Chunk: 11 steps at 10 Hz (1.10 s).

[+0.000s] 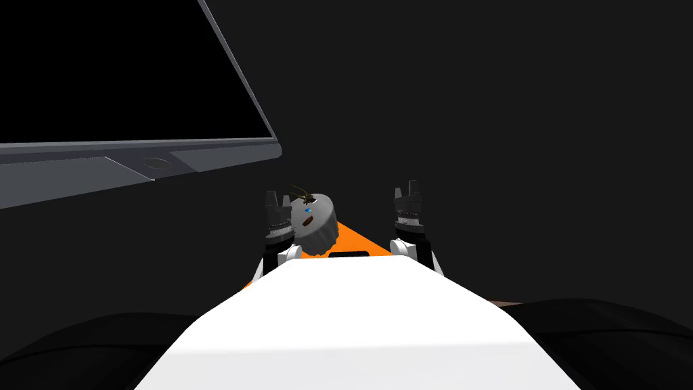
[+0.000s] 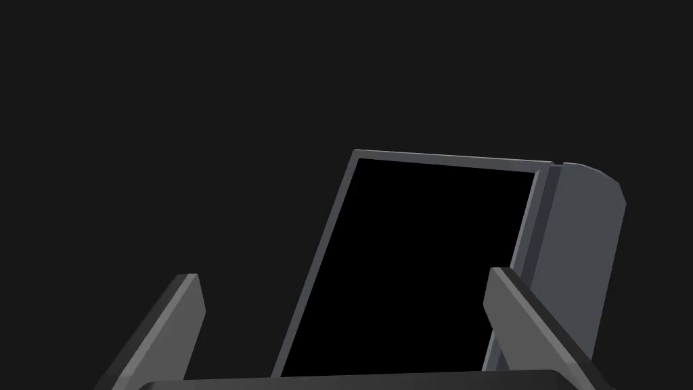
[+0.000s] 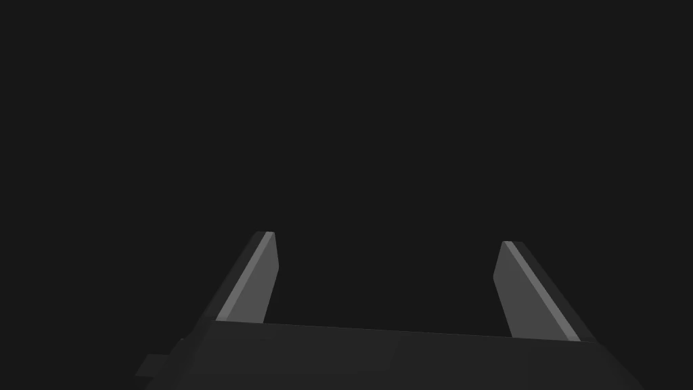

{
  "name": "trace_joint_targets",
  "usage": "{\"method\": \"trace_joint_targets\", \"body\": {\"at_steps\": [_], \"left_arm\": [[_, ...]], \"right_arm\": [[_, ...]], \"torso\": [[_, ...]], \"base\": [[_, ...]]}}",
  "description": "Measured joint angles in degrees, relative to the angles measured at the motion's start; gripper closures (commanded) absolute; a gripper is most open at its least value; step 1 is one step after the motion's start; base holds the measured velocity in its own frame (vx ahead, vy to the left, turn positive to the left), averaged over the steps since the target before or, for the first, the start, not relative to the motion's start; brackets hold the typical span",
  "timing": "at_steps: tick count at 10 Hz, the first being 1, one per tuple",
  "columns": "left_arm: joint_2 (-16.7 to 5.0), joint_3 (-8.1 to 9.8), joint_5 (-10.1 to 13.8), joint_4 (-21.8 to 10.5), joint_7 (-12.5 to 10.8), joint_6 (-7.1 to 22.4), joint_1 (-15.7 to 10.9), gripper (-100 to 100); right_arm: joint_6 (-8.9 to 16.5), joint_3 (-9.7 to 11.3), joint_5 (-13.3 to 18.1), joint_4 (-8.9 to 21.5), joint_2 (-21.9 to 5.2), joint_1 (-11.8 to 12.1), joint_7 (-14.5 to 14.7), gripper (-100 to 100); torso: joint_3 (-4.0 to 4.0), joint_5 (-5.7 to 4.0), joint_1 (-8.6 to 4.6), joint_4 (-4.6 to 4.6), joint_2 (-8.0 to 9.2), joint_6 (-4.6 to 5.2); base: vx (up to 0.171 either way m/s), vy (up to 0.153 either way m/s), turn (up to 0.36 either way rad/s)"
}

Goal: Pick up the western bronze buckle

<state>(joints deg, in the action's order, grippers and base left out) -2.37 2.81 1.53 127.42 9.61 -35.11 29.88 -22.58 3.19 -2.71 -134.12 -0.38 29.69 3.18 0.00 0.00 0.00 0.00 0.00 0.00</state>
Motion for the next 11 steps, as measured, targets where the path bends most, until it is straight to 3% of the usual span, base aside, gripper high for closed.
{"method": "trace_joint_targets", "body": {"at_steps": [3,11], "left_arm": [[-3.0,0.08,-0.4,-2.3,0.5,0.0,0.1,-100],[-13.8,-0.06,-2.5,-14.0,2.4,-2.0,0.9,-100]], "right_arm": [[0.0,0.0,0.0,0.0,0.0,0.0,0.0,0],[0.0,0.0,0.0,0.0,0.0,0.0,0.0,0]], "torso": [[0.05,0.02,0.09,0.02,0.08,0.00],[0.04,0.04,0.18,0.02,0.08,0.01]], "base": [[-0.022,0.020,-0.093],[-0.024,0.037,-0.123]]}}
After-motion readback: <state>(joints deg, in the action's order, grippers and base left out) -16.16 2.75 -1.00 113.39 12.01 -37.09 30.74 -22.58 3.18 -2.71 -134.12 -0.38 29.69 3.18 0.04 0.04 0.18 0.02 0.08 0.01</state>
